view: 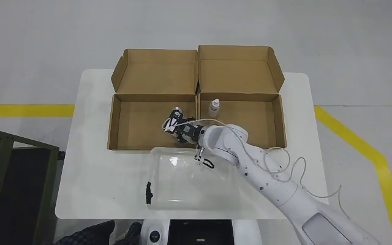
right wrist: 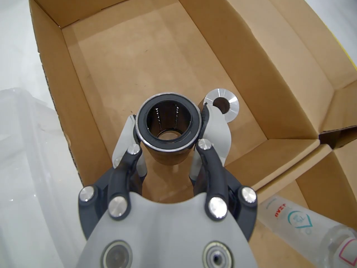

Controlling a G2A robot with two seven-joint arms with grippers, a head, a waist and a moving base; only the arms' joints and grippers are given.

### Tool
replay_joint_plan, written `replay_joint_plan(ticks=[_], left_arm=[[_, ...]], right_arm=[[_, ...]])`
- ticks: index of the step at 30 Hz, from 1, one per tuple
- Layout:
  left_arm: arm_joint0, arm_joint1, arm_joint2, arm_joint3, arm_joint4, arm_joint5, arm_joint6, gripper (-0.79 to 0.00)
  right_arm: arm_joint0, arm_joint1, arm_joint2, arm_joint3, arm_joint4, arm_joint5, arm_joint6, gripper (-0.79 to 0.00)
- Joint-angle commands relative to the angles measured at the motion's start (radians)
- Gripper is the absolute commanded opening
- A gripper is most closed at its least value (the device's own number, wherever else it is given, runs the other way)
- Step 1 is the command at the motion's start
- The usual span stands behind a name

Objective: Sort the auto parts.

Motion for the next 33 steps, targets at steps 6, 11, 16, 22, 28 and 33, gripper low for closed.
replay_joint_plan(ticks=[6,11,16,22,28,33], left_arm=[[0.000,0.000,0.000,0.000,0.000,0.000,0.000,0.000],[0.000,0.000,0.000,0.000,0.000,0.000,0.000,0.000],[0.000,0.000,0.000,0.000,0.000,0.000,0.000,0.000],[0.000,0.000,0.000,0.000,0.000,0.000,0.000,0.000],[0.000,0.000,0.000,0.000,0.000,0.000,0.000,0.000],[0.000,0.000,0.000,0.000,0.000,0.000,0.000,0.000]], right_arm=[[-0.003,-0.005,0.010,0.006,-0.005,-0.009,0.010,-0.465],[-0.019,-0.003,0.026,-0.025,-0.015,-0.019,0.026,-0.394],[-0.036,0.001,0.048,-0.052,-0.022,-0.029,0.031,-0.336],[-0.066,0.008,0.083,-0.126,-0.024,-0.039,0.003,-0.332],[-0.132,0.029,0.149,-0.255,-0.043,-0.065,-0.027,-0.305],[-0.219,0.050,0.214,-0.376,-0.080,-0.068,-0.064,-0.296]])
